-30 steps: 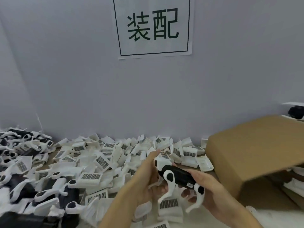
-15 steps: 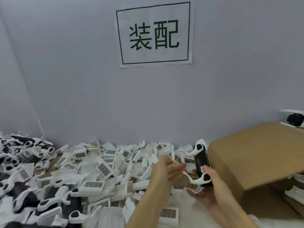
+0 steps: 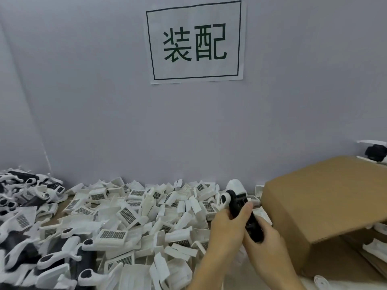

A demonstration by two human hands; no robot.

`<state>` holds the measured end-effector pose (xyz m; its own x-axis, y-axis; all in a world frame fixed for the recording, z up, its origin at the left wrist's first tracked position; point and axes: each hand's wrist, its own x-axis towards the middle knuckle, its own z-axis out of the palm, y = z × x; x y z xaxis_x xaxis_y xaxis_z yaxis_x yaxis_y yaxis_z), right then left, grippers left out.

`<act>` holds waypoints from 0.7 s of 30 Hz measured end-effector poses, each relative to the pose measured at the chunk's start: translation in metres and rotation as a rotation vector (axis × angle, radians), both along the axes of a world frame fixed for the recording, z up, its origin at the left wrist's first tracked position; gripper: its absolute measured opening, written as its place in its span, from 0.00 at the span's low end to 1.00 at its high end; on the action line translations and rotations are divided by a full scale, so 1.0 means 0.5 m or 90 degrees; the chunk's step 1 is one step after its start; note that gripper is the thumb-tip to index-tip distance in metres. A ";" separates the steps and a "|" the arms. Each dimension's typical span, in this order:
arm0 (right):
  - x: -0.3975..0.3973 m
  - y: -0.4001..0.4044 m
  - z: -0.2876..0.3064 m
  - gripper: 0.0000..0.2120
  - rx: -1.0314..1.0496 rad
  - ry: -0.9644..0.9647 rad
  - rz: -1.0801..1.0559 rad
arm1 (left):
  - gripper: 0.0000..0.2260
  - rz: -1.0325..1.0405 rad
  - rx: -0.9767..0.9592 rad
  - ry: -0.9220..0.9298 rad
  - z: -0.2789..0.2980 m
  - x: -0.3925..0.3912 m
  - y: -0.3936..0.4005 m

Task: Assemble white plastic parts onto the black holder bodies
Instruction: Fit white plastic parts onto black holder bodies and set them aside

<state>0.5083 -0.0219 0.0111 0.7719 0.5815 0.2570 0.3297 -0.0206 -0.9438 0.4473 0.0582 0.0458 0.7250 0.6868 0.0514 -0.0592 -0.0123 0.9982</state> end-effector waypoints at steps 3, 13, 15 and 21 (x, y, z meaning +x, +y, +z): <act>-0.014 0.003 -0.001 0.22 -0.017 -0.071 0.032 | 0.06 0.068 -0.086 -0.055 -0.014 0.006 0.001; -0.007 0.006 -0.012 0.21 -0.072 -0.087 -0.042 | 0.05 0.054 -0.073 -0.136 -0.024 -0.002 -0.004; -0.005 0.008 -0.014 0.20 -0.068 -0.073 -0.047 | 0.05 0.053 -0.064 -0.138 -0.023 -0.003 -0.004; 0.002 0.001 -0.007 0.23 -0.052 -0.079 -0.099 | 0.03 0.034 -0.061 -0.164 -0.017 -0.004 -0.008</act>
